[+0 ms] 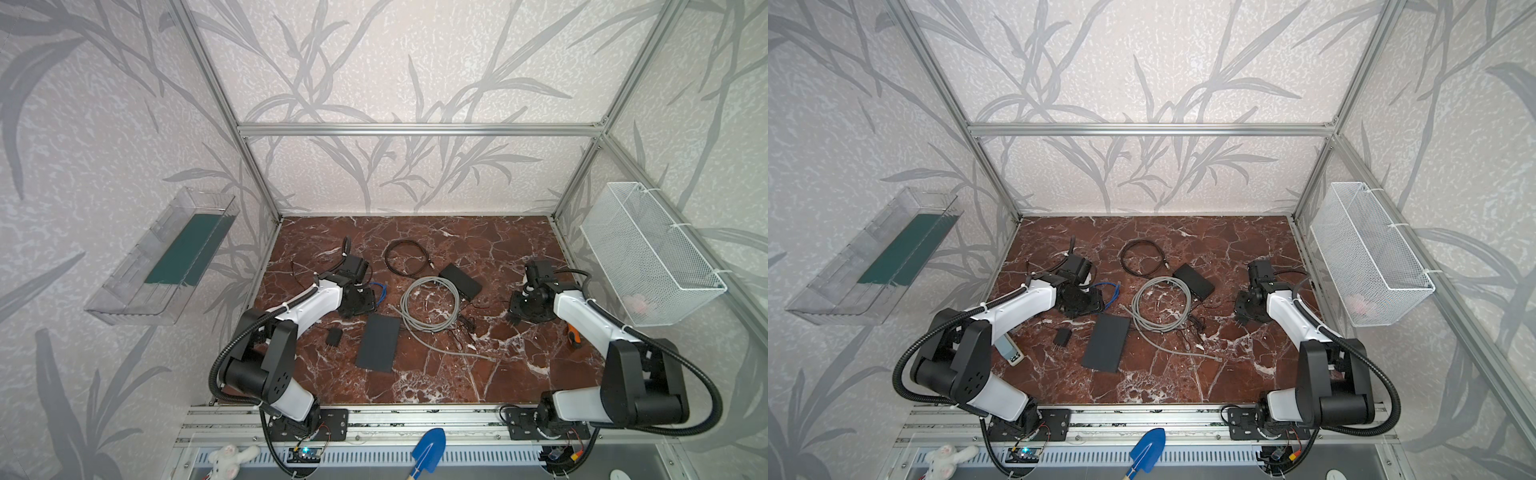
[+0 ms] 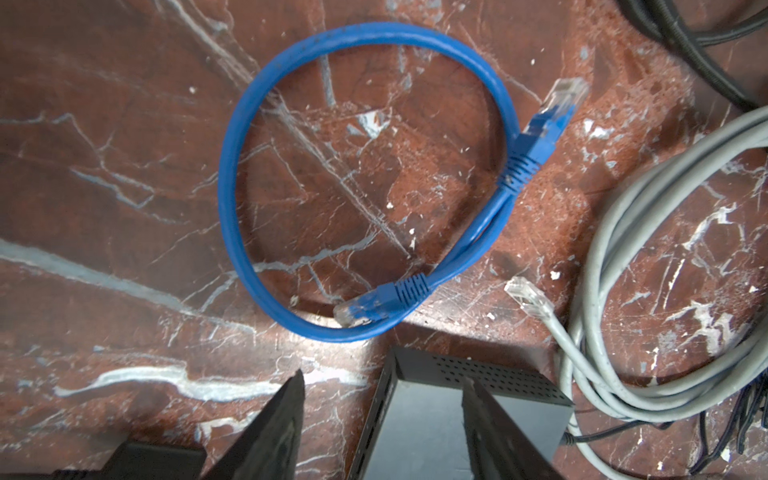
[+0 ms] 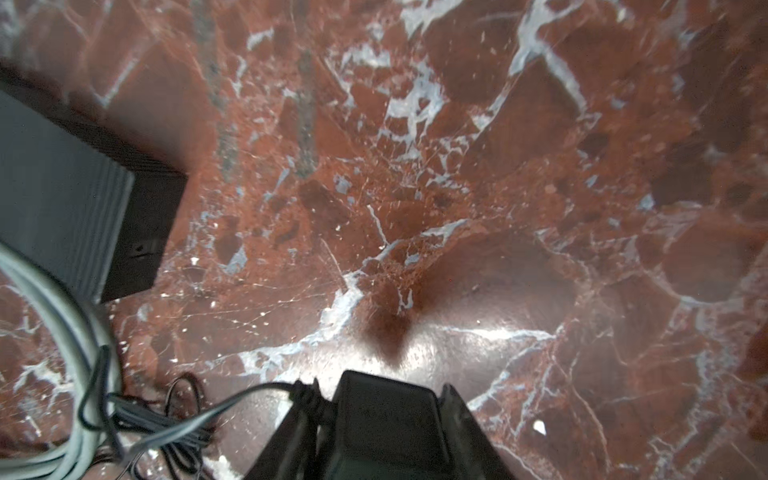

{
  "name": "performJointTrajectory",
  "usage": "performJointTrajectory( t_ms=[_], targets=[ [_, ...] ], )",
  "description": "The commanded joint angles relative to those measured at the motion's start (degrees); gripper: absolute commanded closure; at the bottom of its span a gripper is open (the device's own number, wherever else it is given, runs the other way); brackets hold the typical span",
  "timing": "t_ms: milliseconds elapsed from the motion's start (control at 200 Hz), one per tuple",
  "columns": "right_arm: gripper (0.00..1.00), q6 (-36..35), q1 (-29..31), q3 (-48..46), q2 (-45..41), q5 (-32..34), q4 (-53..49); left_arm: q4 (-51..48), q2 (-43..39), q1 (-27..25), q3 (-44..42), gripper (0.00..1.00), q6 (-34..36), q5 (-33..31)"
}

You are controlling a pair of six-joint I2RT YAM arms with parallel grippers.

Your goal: Insert the plug into the switch port

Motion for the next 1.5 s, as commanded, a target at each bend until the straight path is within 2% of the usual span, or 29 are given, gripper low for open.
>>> performJointTrajectory(
  t_ms=[0, 135, 225, 390, 490, 695, 965, 1125, 1275, 1495],
  targets=[
    [0.63, 0.5, -0.1, -0.5, 1.0, -1.4, 2.8, -3.1, -2.0, 0.0, -0.9, 0.38, -0.1, -2.5],
    [0.58, 1.8, -0.1, 0.0, 3.8, -2.5, 2.3, -5.3, -1.4, 0.2, -0.5, 0.38, -0.4, -3.5],
    [0.54, 2.4, -0.1, 0.1, 4.7, -3.0, 1.8, -5.7, -1.6, 0.1, -0.9, 0.38, -0.1, 0.1],
    [0.4, 2.1, -0.1, 2.5, 4.7, -3.7, -1.7, -4.6, -4.8, 0.0, -5.3, 0.38, -2.6, 9.8],
    [0.35, 1.0, -0.1, 4.6, 4.3, -5.1, -4.8, -6.6, -5.7, -0.3, -6.3, 0.38, -2.9, 11.9],
    [0.33, -1.1, 0.6, 7.4, 1.9, -9.0, -6.0, -9.8, -6.5, -1.3, -7.9, 0.38, -3.1, 15.8],
    [0.33, -0.5, 8.5, 9.5, 1.3, -10.0, -5.9, -10.2, -5.0, -3.7, -7.9, 0.38, -4.9, 22.5],
    [0.33, -1.1, 12.2, 11.1, 2.8, -10.6, -5.6, -7.2, -3.9, -6.5, -6.9, 0.39, -6.3, 28.8],
    [0.33, -3.1, 16.2, 12.8, 5.2, -11.2, -4.7, -10.0, -3.6, -6.5, -5.5, 0.39, -5.2, 24.1],
    [0.36, -9.1, 25.0, 15.8, 8.1, -12.4, -1.6, -11.0, -4.8, -0.8, -2.8, 0.39, -1.4, 17.0]
  ],
)
